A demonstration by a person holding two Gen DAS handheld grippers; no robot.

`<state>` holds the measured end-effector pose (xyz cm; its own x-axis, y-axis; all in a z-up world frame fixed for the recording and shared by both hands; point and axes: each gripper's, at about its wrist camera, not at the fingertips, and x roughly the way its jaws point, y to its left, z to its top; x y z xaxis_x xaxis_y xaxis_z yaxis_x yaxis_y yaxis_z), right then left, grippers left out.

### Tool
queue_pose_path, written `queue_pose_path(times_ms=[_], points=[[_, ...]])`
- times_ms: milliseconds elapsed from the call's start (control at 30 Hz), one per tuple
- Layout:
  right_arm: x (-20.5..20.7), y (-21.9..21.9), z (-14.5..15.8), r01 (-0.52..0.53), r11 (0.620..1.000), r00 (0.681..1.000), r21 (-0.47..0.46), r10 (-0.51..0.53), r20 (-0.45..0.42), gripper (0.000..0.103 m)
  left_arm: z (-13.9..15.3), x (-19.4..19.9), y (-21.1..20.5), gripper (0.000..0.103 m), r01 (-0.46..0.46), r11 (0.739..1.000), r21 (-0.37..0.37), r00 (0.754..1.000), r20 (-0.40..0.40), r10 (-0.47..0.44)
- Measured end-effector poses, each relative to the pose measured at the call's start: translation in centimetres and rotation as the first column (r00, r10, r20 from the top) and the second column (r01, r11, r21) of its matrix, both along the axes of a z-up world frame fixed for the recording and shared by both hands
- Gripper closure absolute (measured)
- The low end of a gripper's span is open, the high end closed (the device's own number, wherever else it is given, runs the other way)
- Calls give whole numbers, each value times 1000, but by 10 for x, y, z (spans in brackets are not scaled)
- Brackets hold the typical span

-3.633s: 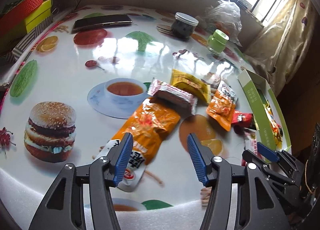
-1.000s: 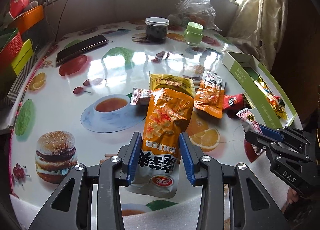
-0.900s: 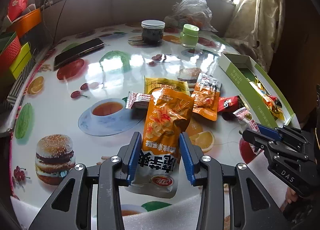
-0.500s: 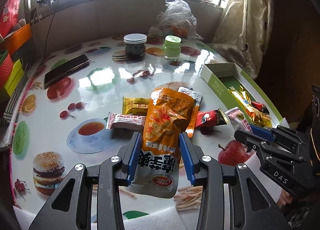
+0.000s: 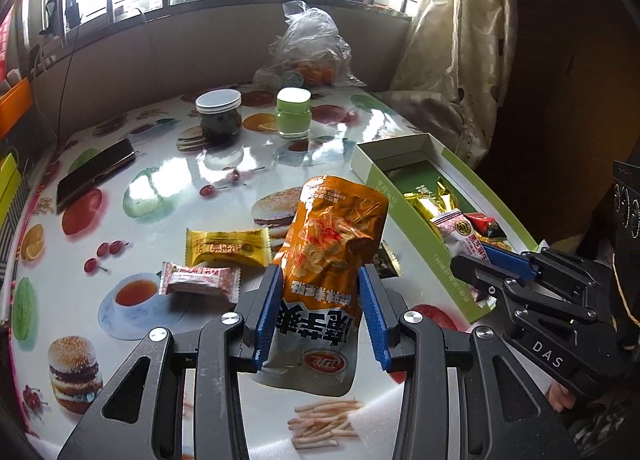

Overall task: Organize snacks
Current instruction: 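Carry both held snacks over the green box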

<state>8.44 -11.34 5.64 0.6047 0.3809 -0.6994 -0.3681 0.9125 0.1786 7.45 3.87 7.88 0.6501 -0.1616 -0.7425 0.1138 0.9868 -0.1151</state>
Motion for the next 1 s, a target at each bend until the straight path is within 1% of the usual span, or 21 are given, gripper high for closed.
queue_pose_path(times_ms=[233,533,1000], points=[[6,-23,2,58,998,998,3,-58,5,84,4,12,-23,62,50,999,-18,999,12,-50],[15,-50,2,115,993,993,-1,-115,6,84,5,27,-51,62,97,995,-34,995,10,-97],[37,-79,-15,186,982,982,-22,-187,-30,84,-7,59,-82,62,144,987,-69,989,-33,-147]])
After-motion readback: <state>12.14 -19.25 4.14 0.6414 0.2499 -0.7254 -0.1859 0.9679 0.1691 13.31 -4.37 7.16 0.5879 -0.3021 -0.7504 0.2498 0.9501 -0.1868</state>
